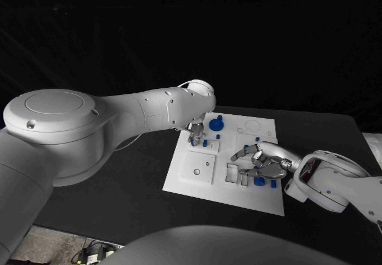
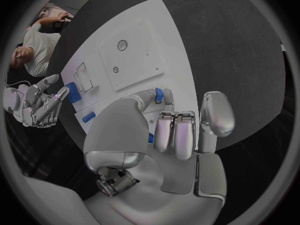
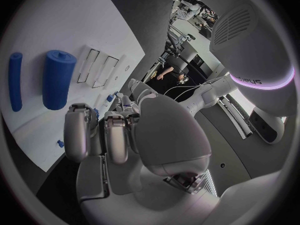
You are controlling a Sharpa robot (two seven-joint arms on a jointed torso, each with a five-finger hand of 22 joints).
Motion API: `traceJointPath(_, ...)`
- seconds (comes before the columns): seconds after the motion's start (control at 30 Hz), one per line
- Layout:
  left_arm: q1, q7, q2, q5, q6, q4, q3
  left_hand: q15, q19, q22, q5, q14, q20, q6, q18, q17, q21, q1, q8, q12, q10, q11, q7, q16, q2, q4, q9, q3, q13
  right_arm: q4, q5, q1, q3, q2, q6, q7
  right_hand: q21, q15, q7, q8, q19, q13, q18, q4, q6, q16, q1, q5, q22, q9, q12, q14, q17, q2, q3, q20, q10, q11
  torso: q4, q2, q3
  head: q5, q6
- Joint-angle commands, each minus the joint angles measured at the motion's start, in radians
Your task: Assemble the parts on the task board
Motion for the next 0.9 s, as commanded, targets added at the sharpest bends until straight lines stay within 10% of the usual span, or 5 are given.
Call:
traceJointPath(0.03, 0.001, -0.119, 0.001, 0.007, 0.009, 0.002, 0.0, -0.004, -0.002, 0.166, -0.004, 0.091, -0.006, 0.003, 0.011, 0.249, -0.005, -0.005, -0.005, -0.004, 0.02, -0.008, -0.004, -0.004, -0.012, -0.002, 0.003, 0.027, 0.194, 0.0, -0.003, -0.001, 0.0, 0.001, 0.017, -0.001, -0.005, 0.008, 0.0, 0.006, -0.009, 0.261, 0.008, 0.005, 0.005, 0.003, -0.013, 0.0, 0.193, 0.001, -0.001, 0.104, 0.263, 0.001, 0.002, 0.001, 0.118, -0.003, 0.0002, 0.0, 0.0, 0.001, 0.0)
traceJointPath(0.9, 0.001, -0.108, 0.0, 0.009, -0.014, 0.005, 0.001, -0.012, 0.009, 0.171, -0.006, 0.1, -0.011, 0.051, 0.008, 0.259, 0.013, -0.068, 0.042, 0.018, 0.051, -0.018, -0.022, 0.009, -0.06, -0.069, 0.07, 0.213, 0.216, 0.001, -0.003, -0.002, 0.0, -0.002, 0.02, -0.002, -0.006, 0.008, 0.0, 0.007, -0.01, 0.261, 0.008, 0.005, 0.008, 0.003, -0.014, 0.001, 0.193, 0.002, -0.001, 0.104, 0.263, 0.002, 0.003, 0.001, 0.118, -0.003, 0.0, 0.0, 0.0003, 0.002, 0.0)
